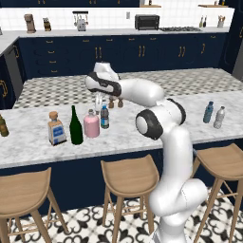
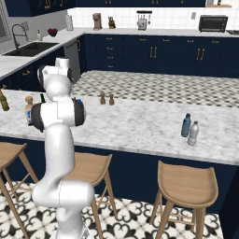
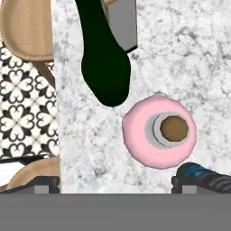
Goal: Move the plastic bottles in the middle to the plastics group, and the glass bottles in the middle to the glass group.
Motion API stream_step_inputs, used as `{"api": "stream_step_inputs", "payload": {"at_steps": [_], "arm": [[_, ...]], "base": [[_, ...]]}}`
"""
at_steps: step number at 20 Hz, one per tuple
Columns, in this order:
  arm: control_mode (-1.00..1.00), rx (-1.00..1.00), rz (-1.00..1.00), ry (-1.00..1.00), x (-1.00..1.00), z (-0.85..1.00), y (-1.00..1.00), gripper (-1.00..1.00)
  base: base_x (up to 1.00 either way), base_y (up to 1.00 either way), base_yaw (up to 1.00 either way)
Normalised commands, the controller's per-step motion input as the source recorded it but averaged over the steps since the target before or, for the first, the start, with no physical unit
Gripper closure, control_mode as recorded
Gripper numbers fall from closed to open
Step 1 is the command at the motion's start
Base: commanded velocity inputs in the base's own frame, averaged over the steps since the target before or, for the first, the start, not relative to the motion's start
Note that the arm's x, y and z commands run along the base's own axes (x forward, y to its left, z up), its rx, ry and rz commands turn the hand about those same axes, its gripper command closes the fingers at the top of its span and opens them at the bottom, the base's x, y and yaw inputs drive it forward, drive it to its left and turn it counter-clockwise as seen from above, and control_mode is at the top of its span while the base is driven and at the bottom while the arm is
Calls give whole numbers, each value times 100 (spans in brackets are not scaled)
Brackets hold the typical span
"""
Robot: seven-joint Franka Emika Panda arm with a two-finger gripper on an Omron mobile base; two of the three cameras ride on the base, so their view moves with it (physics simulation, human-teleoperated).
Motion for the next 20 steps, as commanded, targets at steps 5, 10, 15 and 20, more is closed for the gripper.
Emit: {"api": "stream_step_inputs", "payload": {"at_steps": [5,10,15,20], "arm": [[-100,0,-19,-7,-91,-15,-87,-100],[-100,0,-19,-16,-13,1,-24,-100],[-100,-1,-40,0,23,10,-21,-100],[-100,1,-43,5,4,51,-30,-100]], "base": [[0,0,0],[0,0,0],[0,0,0],[0,0,0]]}}
